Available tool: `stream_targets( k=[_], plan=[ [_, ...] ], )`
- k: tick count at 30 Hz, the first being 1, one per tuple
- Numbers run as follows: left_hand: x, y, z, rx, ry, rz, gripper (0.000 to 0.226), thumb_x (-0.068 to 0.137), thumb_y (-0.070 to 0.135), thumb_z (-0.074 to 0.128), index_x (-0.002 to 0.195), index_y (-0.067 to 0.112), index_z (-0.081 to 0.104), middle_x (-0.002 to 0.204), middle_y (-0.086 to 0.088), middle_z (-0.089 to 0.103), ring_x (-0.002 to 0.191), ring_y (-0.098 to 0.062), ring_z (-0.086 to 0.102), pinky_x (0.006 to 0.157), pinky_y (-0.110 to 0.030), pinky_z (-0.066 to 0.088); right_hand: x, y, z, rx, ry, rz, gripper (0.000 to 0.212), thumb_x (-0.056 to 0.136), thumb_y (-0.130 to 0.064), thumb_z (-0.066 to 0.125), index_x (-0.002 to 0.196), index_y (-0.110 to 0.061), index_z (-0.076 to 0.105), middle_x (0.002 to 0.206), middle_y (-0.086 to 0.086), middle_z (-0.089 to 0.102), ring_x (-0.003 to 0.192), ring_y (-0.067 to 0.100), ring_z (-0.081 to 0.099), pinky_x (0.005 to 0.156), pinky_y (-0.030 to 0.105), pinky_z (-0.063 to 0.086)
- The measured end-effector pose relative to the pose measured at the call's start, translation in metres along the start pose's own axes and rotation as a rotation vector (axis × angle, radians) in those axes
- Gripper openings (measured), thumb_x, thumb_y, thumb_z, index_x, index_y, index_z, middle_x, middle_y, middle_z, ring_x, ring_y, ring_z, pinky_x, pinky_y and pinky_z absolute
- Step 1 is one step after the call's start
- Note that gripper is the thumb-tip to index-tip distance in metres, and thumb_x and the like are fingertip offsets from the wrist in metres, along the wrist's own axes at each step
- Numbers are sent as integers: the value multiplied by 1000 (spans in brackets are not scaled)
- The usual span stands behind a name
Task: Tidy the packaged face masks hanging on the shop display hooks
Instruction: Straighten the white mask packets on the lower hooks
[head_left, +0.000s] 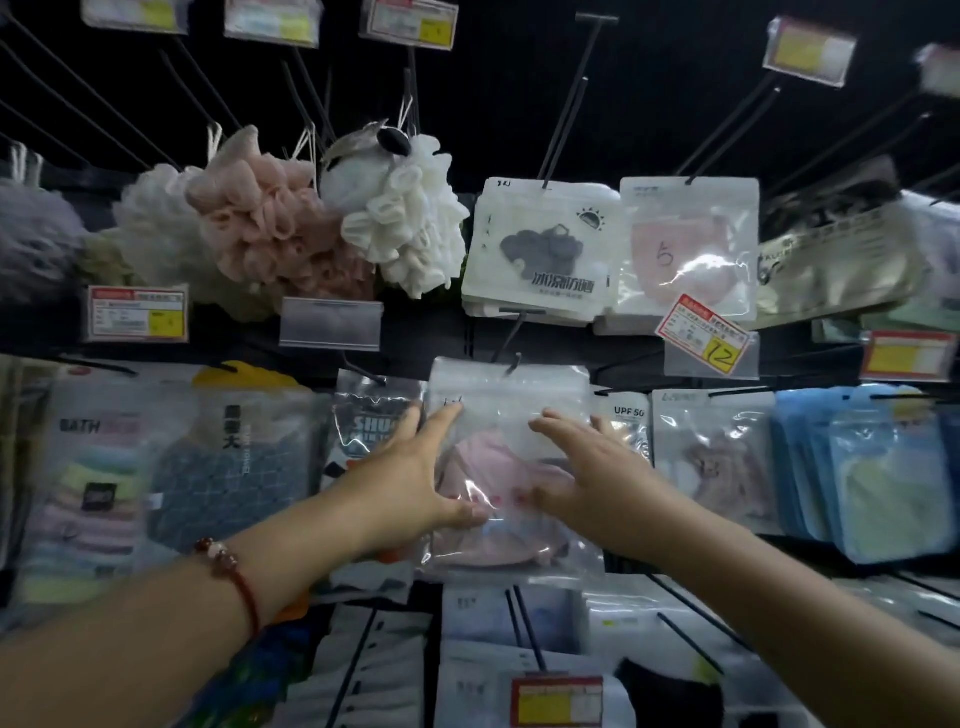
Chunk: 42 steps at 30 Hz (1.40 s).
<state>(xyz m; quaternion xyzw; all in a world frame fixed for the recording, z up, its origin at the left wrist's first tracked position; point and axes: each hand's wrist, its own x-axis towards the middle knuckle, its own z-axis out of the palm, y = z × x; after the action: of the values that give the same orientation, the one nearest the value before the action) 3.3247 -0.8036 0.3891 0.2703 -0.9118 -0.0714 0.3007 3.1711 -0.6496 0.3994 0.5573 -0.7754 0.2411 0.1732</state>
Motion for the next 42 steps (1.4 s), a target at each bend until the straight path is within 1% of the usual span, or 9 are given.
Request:
stream_targets(
  k=[16, 20, 22, 24, 28, 33, 36, 40, 42],
  plan=[
    [39, -15, 34, -356, 16, -26, 115, 77, 48, 81, 155, 48, -4, 166, 6, -7, 153, -20, 8, 121, -41, 24, 50, 25, 53, 199, 154, -30, 64, 93, -47, 56, 150, -33, 31, 162, -14, 12, 151, 21, -3, 120, 55, 17],
    [28, -21, 48, -766, 99, -91, 118, 80, 30, 83, 156, 42, -7, 144, 21, 34, 124, -3, 47, 88, -16, 43, 41, 27, 66, 711, 278, 118, 98, 75, -46, 79, 152, -36, 20, 157, -11, 21, 130, 19, 48, 100, 44, 51],
    [24, -23, 56, -957, 100, -172, 108, 77, 36, 84, 156, 43, 11, 134, 20, 50, 116, -10, 60, 101, -31, 48, 38, 33, 74, 1054, 205, 262, 99, 70, -46, 83, 148, -36, 23, 144, 13, 47, 98, 25, 71, 76, 41, 61],
    [21, -24, 66, -1080, 73, -218, 85, 68, 50, 85, 141, 43, 43, 124, 8, 69, 111, -22, 68, 105, -50, 46, 33, 32, 74, 1284, 39, 359, 74, 80, -38, 76, 140, -19, 37, 113, 21, 68, 84, 30, 74, 69, 35, 59],
    [9, -11, 78, -1256, 147, -197, 33, 91, 31, 69, 122, 27, 60, 105, 1, 77, 99, -21, 73, 100, -46, 51, 29, 26, 72, 1340, 21, 352, 47, 87, -36, 70, 119, -5, 55, 96, 17, 74, 86, 30, 74, 68, 32, 58],
    [-5, -10, 80, -1077, 34, -183, 54, 86, 61, 64, 135, 43, 47, 123, 16, 67, 117, -11, 62, 109, -44, 43, 18, 42, 66, 1387, -72, 229, 45, 92, -28, 65, 131, -9, 53, 111, 19, 71, 100, 33, 70, 81, 36, 59],
    [-6, -11, 68, -1066, 21, -165, 44, 87, 59, 63, 127, 46, 49, 104, 23, 72, 98, 0, 69, 89, -29, 54, 11, 49, 64, 1351, -125, 184, 44, 93, -30, 64, 131, -9, 54, 113, 15, 72, 98, 26, 71, 71, 24, 57],
    [1, -15, 55, -1121, 32, -145, 89, 68, 64, 76, 145, 40, 38, 117, 10, 73, 99, -13, 73, 103, -47, 48, 17, 48, 58, 1355, -51, 183, 52, 87, -32, 71, 130, -9, 54, 110, 14, 72, 99, 30, 71, 83, 37, 58],
    [-2, -8, 58, -1174, 13, -120, 65, 71, 52, 80, 129, 47, 50, 113, 7, 74, 102, -18, 73, 100, -45, 50, 19, 43, 60, 1369, -28, 186, 49, 86, -26, 73, 129, -10, 54, 109, 16, 72, 96, 31, 72, 78, 38, 59]
  ],
)
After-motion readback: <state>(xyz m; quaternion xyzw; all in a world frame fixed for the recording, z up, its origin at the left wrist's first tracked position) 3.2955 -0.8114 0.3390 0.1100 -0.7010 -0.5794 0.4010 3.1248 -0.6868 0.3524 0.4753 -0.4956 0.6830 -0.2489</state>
